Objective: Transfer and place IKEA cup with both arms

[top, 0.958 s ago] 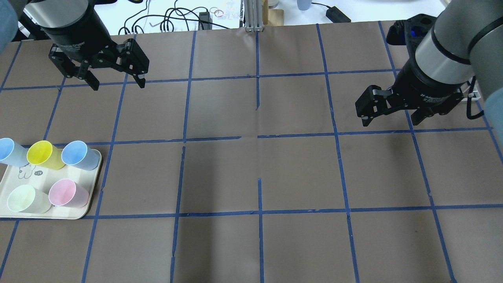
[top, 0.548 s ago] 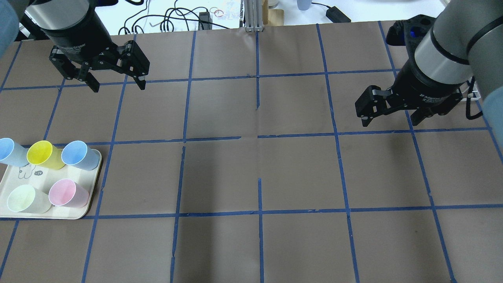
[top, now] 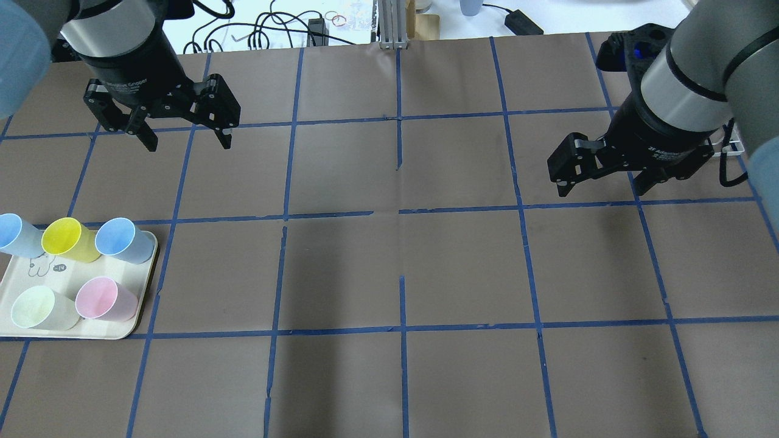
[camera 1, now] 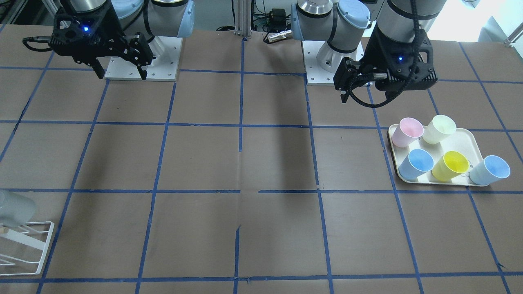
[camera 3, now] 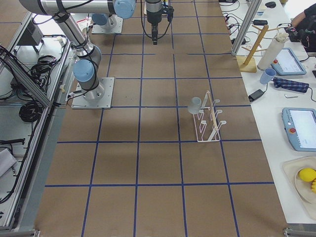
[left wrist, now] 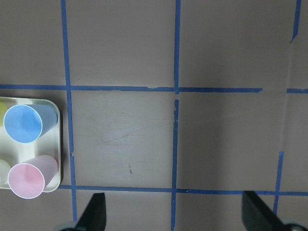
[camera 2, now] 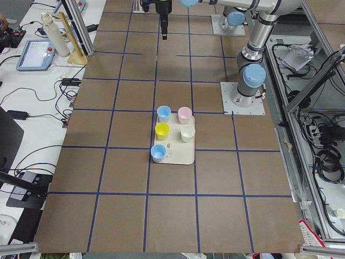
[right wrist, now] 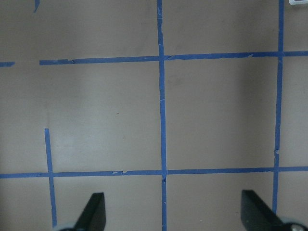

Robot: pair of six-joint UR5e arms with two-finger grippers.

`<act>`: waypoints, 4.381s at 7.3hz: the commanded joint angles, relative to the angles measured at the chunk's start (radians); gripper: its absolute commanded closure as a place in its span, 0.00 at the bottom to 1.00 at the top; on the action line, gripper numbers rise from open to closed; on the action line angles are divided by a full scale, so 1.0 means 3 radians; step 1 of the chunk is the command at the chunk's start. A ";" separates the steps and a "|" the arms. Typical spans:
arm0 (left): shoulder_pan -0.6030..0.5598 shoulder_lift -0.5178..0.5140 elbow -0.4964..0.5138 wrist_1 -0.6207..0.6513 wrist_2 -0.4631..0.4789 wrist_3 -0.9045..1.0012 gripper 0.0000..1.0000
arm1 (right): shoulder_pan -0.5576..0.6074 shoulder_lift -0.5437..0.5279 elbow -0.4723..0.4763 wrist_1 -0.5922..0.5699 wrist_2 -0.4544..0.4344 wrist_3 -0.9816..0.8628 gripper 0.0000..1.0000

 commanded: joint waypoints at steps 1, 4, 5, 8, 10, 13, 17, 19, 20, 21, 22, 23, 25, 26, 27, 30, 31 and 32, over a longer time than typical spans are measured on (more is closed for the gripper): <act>-0.0008 0.0128 -0.0183 0.0011 -0.0011 -0.0004 0.00 | 0.0002 -0.0006 0.0000 -0.0002 -0.0014 -0.0001 0.00; 0.0033 0.0210 -0.0204 -0.0004 0.0000 -0.0014 0.00 | 0.0002 0.0000 -0.0005 -0.0028 -0.0039 -0.0042 0.00; 0.0053 0.0200 -0.0184 0.0021 -0.0015 -0.0004 0.00 | 0.0002 -0.0006 0.0000 -0.0017 -0.0024 -0.0002 0.00; 0.0058 0.0149 -0.0092 0.0098 -0.0005 0.0077 0.00 | -0.0034 0.0015 -0.0020 -0.0058 -0.0039 0.0004 0.00; 0.0058 0.0128 -0.0087 0.0103 0.0015 0.0083 0.00 | -0.0151 0.0015 -0.0025 -0.0068 -0.0024 0.0009 0.00; 0.0058 0.0139 -0.0087 0.0149 0.0015 0.0083 0.00 | -0.0508 0.0040 -0.0036 -0.0079 0.0017 -0.0062 0.00; 0.0058 0.0144 -0.0092 0.0160 0.0015 0.0062 0.00 | -0.0928 0.0453 -0.0061 -0.0589 0.0017 -0.0654 0.00; 0.0058 0.0144 -0.0092 0.0160 0.0015 0.0062 0.00 | -0.1117 0.0719 -0.0066 -0.0952 -0.0019 -0.0971 0.00; 0.0058 0.0139 -0.0107 0.0185 0.0015 0.0083 0.00 | -0.1305 0.0867 -0.0087 -0.1054 0.0012 -0.1034 0.00; 0.0058 0.0139 -0.0128 0.0221 0.0010 0.0083 0.00 | -0.1368 0.0970 -0.0153 -0.1131 0.0022 -0.1161 0.00; 0.0058 0.0139 -0.0138 0.0226 0.0005 0.0078 0.00 | -0.1379 0.1092 -0.0204 -0.1193 0.0037 -0.1253 0.00; 0.0058 0.0144 -0.0143 0.0226 0.0005 0.0083 0.00 | -0.1379 0.1246 -0.0245 -0.1305 0.0048 -0.1406 0.00; 0.0058 0.0144 -0.0143 0.0226 0.0000 0.0083 0.00 | -0.1496 0.1365 -0.0240 -0.1469 0.0048 -0.1539 0.00; 0.0063 0.0144 -0.0148 0.0236 0.0000 0.0083 0.00 | -0.1507 0.1425 -0.0255 -0.1480 0.0048 -0.1551 0.00; 0.0063 0.0144 -0.0148 0.0241 0.0000 0.0083 0.00 | -0.1507 0.1507 -0.0291 -0.1581 0.0048 -0.1627 0.00; 0.0063 0.0144 -0.0148 0.0241 0.0000 0.0083 0.00 | -0.1532 0.1697 -0.0383 -0.1643 0.0252 -0.1724 0.00; 0.0063 0.0144 -0.0148 0.0241 0.0000 0.0078 0.00 | -0.1537 0.1738 -0.0393 -0.1674 0.0247 -0.1800 0.00; 0.0063 0.0144 -0.0148 0.0241 0.0000 0.0078 0.00 | -0.1537 0.1748 -0.0449 -0.1715 0.0247 -0.1887 0.00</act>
